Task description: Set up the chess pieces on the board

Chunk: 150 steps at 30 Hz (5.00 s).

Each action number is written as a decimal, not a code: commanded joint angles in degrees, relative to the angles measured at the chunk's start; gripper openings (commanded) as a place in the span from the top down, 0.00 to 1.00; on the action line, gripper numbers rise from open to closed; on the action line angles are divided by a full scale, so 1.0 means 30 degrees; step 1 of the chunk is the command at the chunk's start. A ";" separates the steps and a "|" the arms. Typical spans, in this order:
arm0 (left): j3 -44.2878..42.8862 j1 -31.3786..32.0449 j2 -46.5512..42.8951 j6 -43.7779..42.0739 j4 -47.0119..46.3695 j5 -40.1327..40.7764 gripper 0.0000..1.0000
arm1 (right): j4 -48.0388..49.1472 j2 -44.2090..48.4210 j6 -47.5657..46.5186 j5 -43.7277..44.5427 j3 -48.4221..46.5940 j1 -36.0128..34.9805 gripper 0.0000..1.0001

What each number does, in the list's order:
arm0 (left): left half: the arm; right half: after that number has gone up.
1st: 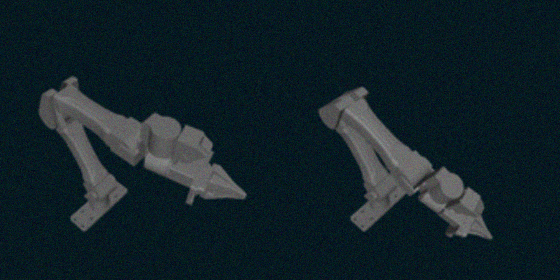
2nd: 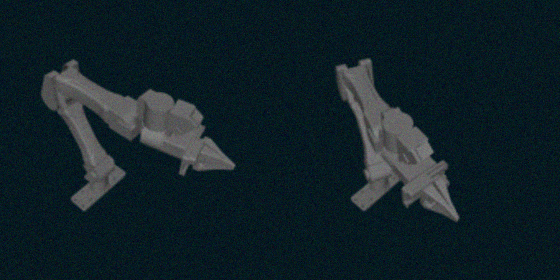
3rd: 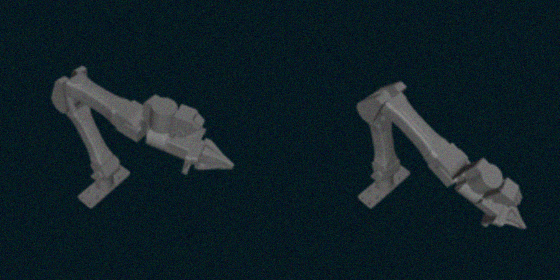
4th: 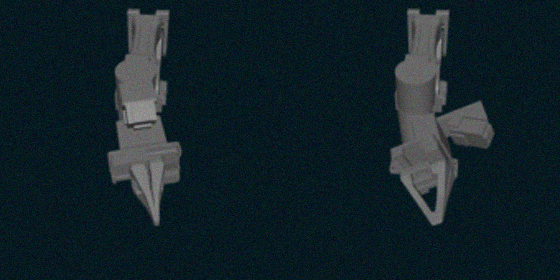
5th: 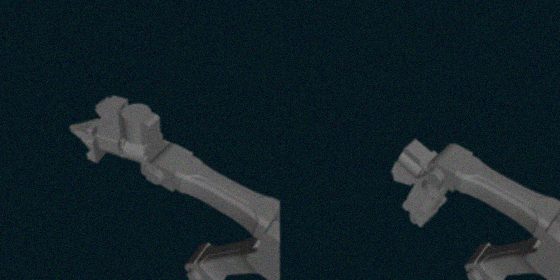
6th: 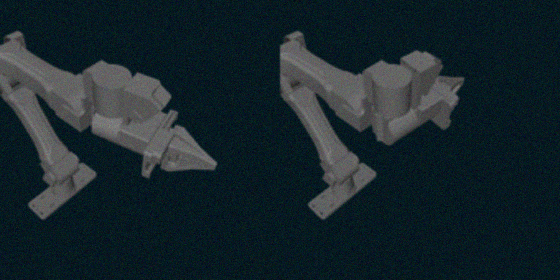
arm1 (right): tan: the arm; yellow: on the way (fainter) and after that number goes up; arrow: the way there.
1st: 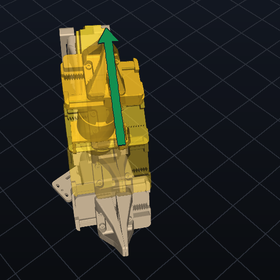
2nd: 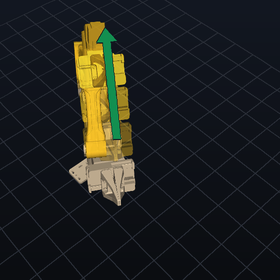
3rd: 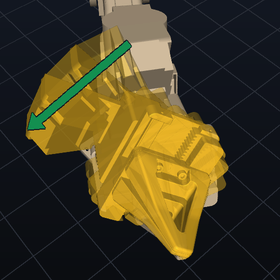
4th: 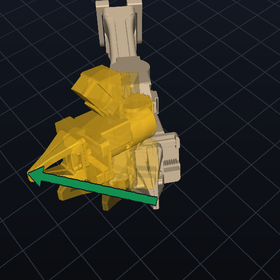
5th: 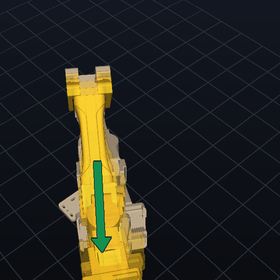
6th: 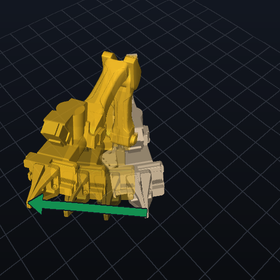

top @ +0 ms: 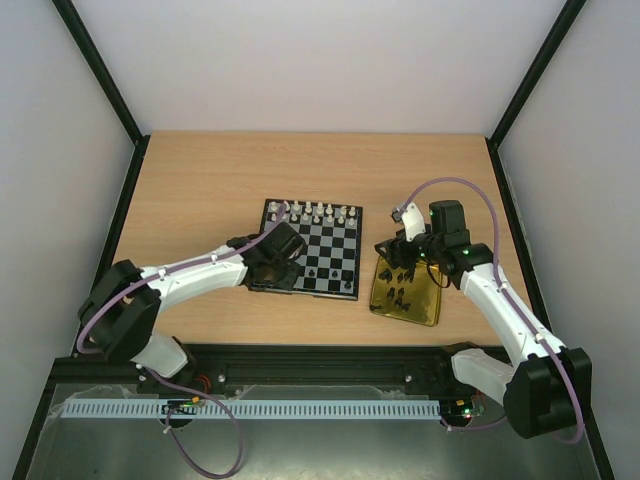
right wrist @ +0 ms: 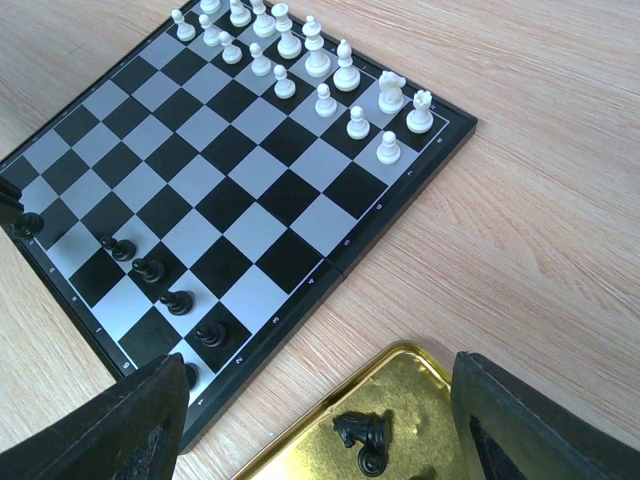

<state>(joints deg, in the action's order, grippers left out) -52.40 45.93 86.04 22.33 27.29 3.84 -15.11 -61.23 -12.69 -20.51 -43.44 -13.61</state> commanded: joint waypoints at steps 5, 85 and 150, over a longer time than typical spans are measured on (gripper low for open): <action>0.0406 -0.0106 0.0859 0.0156 -0.0278 0.0471 0.93 | -0.0223 -0.0213 -0.0282 -0.0106 0.0125 0.0047 0.27; 0.0476 -0.2922 -0.6488 -0.4835 -0.4153 0.3028 0.01 | -0.8238 -0.6965 -0.4091 0.4828 -0.1079 -0.2467 0.75; -0.0023 -0.7225 -0.6473 -0.1755 -0.2681 0.5400 0.01 | -1.0585 -1.5766 -0.4241 0.6541 -1.3077 -1.3175 0.97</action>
<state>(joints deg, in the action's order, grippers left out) -50.65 24.67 67.18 16.95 18.59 18.72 -45.04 -106.87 -25.50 -1.21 -81.97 -52.60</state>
